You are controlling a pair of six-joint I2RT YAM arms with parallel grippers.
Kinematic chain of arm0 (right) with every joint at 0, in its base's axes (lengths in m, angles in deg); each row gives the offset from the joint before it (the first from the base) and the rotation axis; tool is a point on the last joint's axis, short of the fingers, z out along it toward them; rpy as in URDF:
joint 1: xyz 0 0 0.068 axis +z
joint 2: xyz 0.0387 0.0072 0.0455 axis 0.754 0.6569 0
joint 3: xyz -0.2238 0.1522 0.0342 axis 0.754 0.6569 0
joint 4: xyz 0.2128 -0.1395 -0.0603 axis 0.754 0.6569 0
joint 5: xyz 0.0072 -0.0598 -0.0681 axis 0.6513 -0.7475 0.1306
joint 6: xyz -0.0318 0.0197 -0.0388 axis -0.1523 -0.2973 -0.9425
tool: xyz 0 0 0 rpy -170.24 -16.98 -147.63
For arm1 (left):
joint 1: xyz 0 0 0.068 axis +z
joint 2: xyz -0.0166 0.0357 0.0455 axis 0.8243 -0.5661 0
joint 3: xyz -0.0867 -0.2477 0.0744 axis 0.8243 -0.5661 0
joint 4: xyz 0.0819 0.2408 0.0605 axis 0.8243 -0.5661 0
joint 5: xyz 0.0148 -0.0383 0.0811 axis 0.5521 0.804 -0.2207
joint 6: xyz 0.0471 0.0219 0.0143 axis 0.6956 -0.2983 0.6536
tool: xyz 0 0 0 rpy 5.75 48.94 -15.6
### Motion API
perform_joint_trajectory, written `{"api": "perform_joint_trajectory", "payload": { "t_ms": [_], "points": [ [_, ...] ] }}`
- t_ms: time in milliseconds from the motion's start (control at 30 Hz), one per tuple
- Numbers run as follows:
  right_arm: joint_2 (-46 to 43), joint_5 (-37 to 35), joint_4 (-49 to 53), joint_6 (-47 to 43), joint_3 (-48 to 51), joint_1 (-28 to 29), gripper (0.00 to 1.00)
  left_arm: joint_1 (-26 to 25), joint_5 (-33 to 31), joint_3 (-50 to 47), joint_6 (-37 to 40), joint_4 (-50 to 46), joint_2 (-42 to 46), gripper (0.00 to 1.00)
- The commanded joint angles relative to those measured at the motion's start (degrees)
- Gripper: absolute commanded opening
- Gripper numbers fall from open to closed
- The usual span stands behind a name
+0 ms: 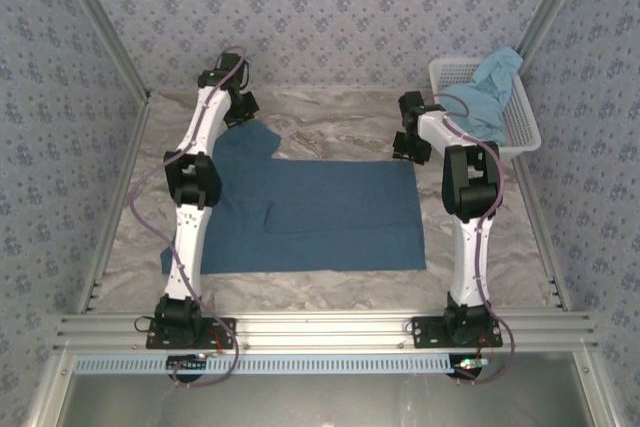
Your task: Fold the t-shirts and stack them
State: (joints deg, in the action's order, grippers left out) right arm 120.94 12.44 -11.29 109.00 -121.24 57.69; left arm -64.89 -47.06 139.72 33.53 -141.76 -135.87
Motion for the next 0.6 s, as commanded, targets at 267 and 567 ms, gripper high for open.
{"api": "perform_joint_trajectory", "payload": {
  "t_ms": [267,567],
  "points": [
    [-3.14,-3.14,-0.32,-3.88,1.18,0.68,0.01,0.14,-3.59,-2.05,-1.18,-9.84,8.02,0.00],
    [-11.51,-3.17,-3.24,-7.14,6.77,1.37,0.00,0.05,-5.16,-27.83,-1.87,-7.86,27.71,0.00]
  ]
}}
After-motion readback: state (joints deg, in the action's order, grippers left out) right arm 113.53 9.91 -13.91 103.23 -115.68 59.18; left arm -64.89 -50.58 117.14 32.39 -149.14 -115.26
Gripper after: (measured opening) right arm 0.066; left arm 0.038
